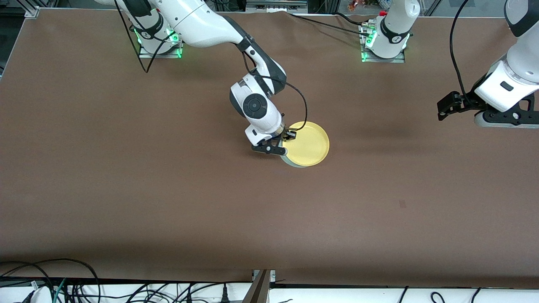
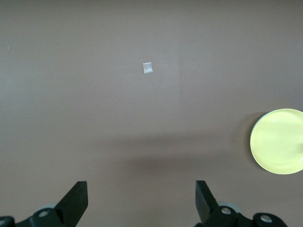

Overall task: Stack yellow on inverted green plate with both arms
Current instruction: 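Lower the yellow plate onto the inverted green plate with the right gripper, then open the right gripper to release the yellow plate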

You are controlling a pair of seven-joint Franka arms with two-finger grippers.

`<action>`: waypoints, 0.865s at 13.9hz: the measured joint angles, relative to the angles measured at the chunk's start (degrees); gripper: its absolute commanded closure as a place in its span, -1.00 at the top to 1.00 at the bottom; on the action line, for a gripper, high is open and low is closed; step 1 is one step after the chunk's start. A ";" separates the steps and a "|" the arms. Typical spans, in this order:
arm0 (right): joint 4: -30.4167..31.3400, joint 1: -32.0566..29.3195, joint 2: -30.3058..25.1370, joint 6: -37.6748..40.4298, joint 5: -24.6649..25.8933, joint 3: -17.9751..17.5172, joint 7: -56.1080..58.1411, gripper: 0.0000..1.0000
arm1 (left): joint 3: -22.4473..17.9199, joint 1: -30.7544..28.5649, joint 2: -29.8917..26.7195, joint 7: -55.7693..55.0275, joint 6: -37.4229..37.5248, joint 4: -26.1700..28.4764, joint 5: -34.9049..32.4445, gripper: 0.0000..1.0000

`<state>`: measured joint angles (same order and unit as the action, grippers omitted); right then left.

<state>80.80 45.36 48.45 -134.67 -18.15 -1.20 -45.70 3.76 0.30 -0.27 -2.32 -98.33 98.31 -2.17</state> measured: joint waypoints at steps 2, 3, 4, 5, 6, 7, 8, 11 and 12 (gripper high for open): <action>-0.10 0.01 -0.09 1.54 0.00 0.00 0.46 -1.00 | 0.31 0.01 -0.02 0.00 0.00 -0.07 0.00 1.00; -0.18 0.01 -0.14 2.34 0.01 0.04 0.97 -1.00 | 0.44 0.02 -0.02 0.00 0.00 -0.20 0.00 1.00; -0.35 0.01 -0.22 3.50 0.01 0.15 1.75 -1.00 | 0.72 0.02 -0.02 0.00 0.00 -0.33 0.00 1.00; -0.55 0.01 -0.35 4.87 0.01 0.34 2.49 -1.00 | 1.11 0.04 -0.02 0.00 0.00 -0.45 0.00 1.00; -0.68 0.01 -0.50 5.89 0.01 0.51 2.98 -1.00 | 1.49 0.06 -0.02 0.00 0.00 -0.58 0.00 1.00; -0.68 0.01 -0.65 6.41 0.01 0.60 3.15 -1.00 | 1.80 0.09 -0.02 0.00 0.00 -0.74 0.00 1.00; -0.68 0.01 -0.74 6.69 0.01 0.63 3.19 0.29 | 2.03 0.11 -0.02 0.00 0.00 -0.83 0.00 1.00; -0.69 0.05 -0.77 6.98 0.01 1.05 3.19 1.00 | 2.25 0.11 -0.02 0.00 0.00 -0.90 0.00 1.00; -0.82 0.10 -0.92 6.93 0.01 1.96 3.19 1.00 | 2.26 0.11 -0.02 0.00 0.00 -0.90 0.00 1.00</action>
<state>79.98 45.46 47.53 -127.75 -18.14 0.77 -42.51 6.02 0.41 -0.29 -2.32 -98.33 97.41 -2.17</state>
